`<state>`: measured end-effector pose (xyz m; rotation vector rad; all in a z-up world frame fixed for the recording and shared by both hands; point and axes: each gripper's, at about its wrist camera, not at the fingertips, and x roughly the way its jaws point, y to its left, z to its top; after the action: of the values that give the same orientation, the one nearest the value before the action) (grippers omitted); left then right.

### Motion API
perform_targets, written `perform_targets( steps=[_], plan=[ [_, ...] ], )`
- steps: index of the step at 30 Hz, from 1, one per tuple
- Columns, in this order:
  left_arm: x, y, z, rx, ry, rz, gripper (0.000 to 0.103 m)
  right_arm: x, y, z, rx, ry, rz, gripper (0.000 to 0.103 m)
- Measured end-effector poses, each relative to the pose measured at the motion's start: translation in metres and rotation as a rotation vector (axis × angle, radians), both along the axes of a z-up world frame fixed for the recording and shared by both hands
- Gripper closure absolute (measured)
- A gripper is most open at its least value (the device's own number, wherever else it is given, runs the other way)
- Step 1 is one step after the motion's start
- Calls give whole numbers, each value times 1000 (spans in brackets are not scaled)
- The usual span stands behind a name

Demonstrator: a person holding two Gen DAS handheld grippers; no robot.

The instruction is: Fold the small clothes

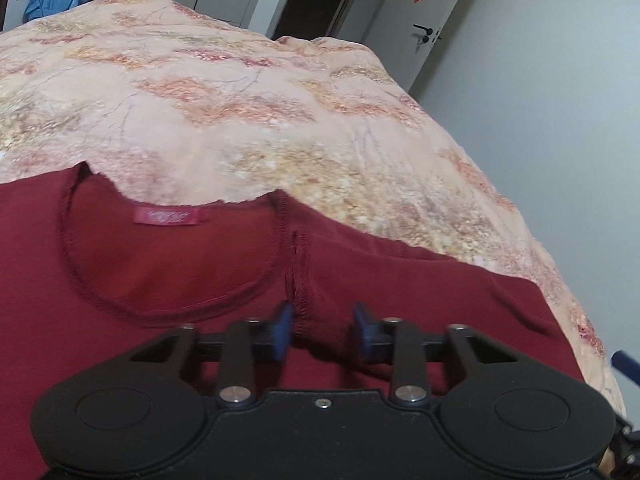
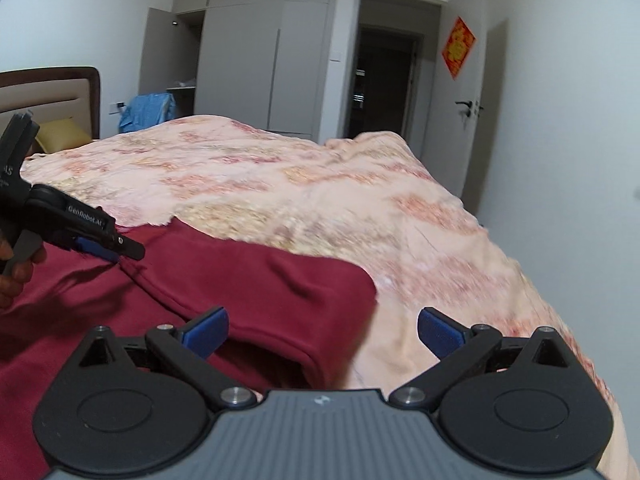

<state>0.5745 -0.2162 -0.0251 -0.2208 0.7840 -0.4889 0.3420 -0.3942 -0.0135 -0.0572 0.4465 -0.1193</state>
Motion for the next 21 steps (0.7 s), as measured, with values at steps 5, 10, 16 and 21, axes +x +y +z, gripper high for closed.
perform_targets(
  steps=[5,10,16,21],
  plan=[
    [-13,0,22,-2,-81,37,94,6,-1,-6,17,0,-11,0],
    [-39,46,51,50,-196,205,95,4,7,1,19,-21,-7,0],
    [-44,97,21,178,-92,269,93,9,22,-3,26,16,42,0],
    [-42,106,-9,184,-23,269,88,18,30,-8,120,59,50,0]
  ],
)
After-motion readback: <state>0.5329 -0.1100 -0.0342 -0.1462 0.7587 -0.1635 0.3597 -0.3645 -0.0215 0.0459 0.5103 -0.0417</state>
